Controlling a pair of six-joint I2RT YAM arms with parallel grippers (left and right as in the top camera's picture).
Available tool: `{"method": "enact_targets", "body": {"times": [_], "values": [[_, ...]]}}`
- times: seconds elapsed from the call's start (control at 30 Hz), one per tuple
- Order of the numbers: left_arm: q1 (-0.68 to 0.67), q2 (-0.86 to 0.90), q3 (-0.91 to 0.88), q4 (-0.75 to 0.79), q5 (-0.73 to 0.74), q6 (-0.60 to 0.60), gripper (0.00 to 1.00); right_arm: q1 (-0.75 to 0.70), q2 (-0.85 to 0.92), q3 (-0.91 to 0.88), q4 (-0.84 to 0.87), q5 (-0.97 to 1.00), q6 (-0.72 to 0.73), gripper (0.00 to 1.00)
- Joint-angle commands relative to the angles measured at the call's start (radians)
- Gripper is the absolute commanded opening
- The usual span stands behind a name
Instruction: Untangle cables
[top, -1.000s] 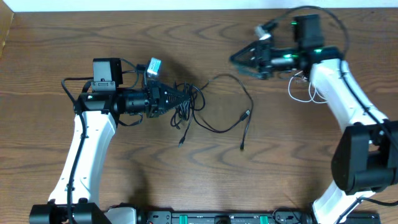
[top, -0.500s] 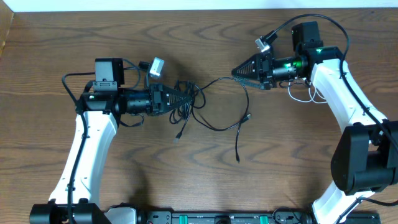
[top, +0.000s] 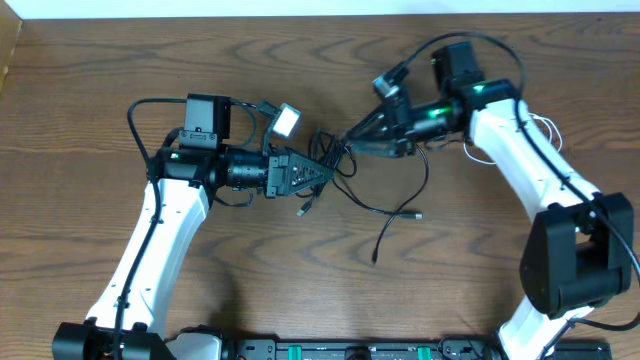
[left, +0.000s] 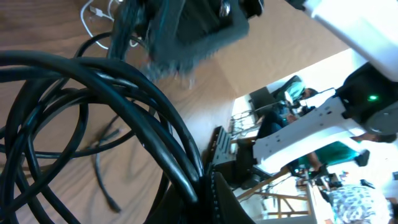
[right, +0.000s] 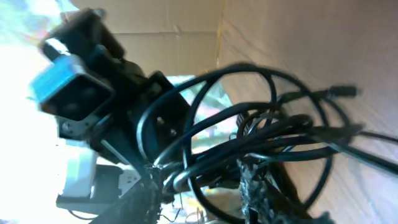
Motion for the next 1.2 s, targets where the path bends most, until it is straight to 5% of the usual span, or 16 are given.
{"method": "enact_targets", "body": {"times": [0.0,0.6,0.73,0.83,1.17], "values": [[-0.001,0.0,-0.005,0.003,-0.011,0.038,0.08,0.046,0.008,0.003,0.007,0.053,0.074,0.36],[-0.053,0.0,-0.008,-0.008,-0.044,0.049,0.08,0.104,0.008,0.003,0.055,0.116,0.149,0.31],[-0.055,0.0,-0.008,-0.018,-0.09,0.044,0.08,0.111,0.008,0.003,0.058,0.137,0.147,0.05],[-0.055,0.0,-0.008,-0.032,-0.111,0.035,0.25,0.109,0.008,0.003,0.058,0.183,0.132,0.01],[-0.055,0.0,-0.008,-0.046,-0.156,0.025,0.35,0.111,0.008,0.003,0.043,0.259,0.051,0.01]]}}
